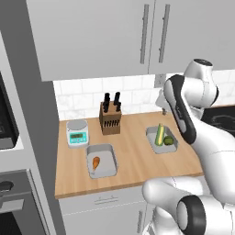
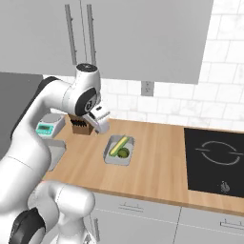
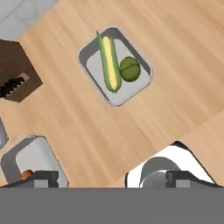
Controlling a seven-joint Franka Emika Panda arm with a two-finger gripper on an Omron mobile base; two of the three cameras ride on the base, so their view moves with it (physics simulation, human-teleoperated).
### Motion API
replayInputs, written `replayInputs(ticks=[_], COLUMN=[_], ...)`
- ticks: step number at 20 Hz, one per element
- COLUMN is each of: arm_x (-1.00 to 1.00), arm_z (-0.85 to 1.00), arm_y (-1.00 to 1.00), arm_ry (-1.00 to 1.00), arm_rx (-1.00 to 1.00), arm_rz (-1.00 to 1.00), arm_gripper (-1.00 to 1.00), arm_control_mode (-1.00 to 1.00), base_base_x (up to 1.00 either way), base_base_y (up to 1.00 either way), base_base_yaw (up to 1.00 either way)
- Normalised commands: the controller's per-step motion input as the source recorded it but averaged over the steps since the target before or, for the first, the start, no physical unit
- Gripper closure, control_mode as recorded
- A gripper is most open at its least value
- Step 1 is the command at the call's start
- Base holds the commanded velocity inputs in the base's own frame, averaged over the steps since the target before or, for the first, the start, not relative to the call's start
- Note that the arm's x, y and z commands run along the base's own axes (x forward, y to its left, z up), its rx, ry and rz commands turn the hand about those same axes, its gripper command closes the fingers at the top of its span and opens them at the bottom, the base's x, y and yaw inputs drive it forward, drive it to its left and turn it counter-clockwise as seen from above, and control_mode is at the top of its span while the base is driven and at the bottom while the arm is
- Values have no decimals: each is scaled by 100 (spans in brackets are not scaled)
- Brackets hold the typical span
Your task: Take the meat container that has the chicken drumstick and place it on the second highest rack of the freezer. Then take the vegetable container that has the corn and lime and place it on the highest rack of the freezer.
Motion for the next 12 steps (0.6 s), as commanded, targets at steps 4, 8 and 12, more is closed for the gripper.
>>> replayInputs(ticks=[4, 8, 12], arm_x=[-18, -2, 3], arm_z=[-41, -34, -53], arm_y=[-86, -42, -1], arm_ry=[23, 12, 12], arm_rx=[24, 15, 4], arm_rz=[-53, -19, -2], arm_gripper=[-100, -100, -100], arm_control_mode=[-100, -100, -100], base_base_x=[0, 0, 0], base_base_y=[0, 0, 0], base_base_yaw=[0, 0, 0])
